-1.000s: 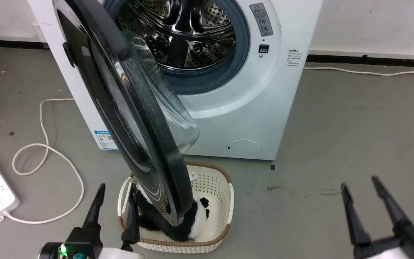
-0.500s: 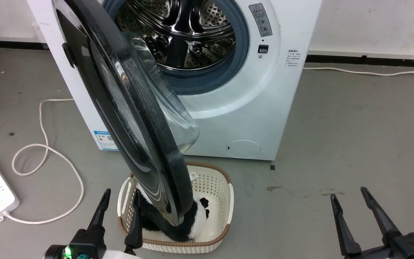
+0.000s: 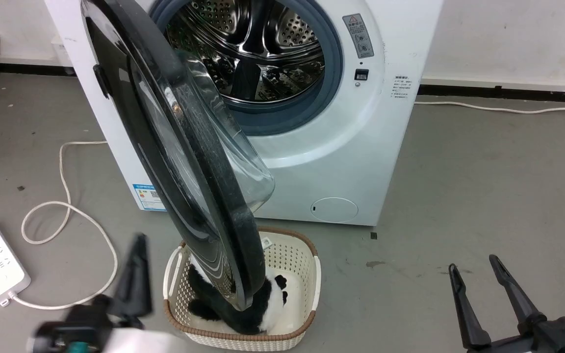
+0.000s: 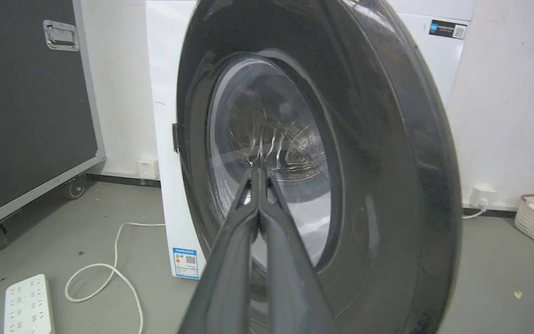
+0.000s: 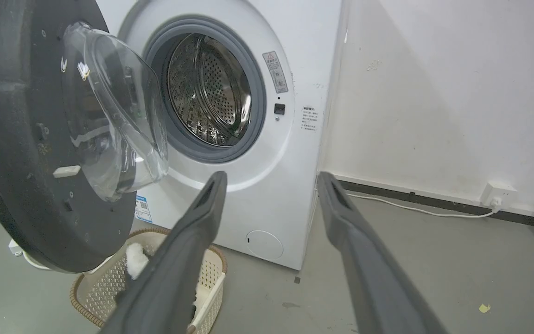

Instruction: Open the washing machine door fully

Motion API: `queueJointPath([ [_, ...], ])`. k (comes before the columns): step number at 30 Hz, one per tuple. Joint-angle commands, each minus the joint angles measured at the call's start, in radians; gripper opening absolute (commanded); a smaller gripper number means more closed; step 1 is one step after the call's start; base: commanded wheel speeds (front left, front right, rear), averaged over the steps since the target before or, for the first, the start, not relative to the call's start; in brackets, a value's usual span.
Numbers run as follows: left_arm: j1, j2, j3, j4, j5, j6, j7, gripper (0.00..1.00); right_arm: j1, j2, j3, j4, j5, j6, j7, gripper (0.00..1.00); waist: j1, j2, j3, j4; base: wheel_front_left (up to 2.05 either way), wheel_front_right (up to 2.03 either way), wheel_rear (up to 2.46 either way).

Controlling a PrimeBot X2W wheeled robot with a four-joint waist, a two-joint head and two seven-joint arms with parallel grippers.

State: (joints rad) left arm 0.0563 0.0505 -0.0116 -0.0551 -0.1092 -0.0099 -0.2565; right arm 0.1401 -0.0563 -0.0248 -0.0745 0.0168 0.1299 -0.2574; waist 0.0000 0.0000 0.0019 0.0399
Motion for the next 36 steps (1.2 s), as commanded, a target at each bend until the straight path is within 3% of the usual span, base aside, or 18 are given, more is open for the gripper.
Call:
queueJointPath([
  [1,-0.023,0.001,0.021,-0.039,-0.025,0.015,-0.005,0.00,0.007,0.006,0.001,-0.003,0.004,0.001,-0.004,1.00,0.0000,0.0000,-0.002,0.000,0.00,0.00,0.00],
  [10,-0.124,0.000,0.026,-0.254,-0.006,0.038,-0.005,0.00,0.003,0.006,0.009,0.000,0.007,0.001,-0.004,1.00,0.0000,0.0000,-0.014,-0.010,0.00,0.00,0.00],
  [18,-0.145,0.002,-0.118,-0.329,0.067,0.017,-0.002,0.00,0.001,0.006,0.013,0.004,0.018,0.001,-0.004,1.00,0.0000,0.0000,-0.023,-0.029,0.00,0.00,0.00],
  [24,-0.135,0.001,-0.265,-0.236,0.087,-0.007,0.060,0.00,0.001,0.006,0.013,0.005,0.026,0.001,-0.004,1.00,0.0000,0.0000,-0.012,-0.038,0.00,0.00,0.00],
  [30,-0.121,0.000,-0.342,-0.064,0.025,0.015,0.108,0.00,-0.009,0.006,0.007,0.014,0.037,0.001,-0.004,1.00,0.0000,0.0000,0.000,-0.060,0.00,0.00,0.00],
  [36,-0.133,0.000,-0.355,0.086,-0.027,0.051,0.115,0.00,-0.014,0.006,0.007,0.023,0.046,0.001,-0.004,1.00,0.0000,0.0000,0.013,-0.075,0.00,0.00,0.00],
])
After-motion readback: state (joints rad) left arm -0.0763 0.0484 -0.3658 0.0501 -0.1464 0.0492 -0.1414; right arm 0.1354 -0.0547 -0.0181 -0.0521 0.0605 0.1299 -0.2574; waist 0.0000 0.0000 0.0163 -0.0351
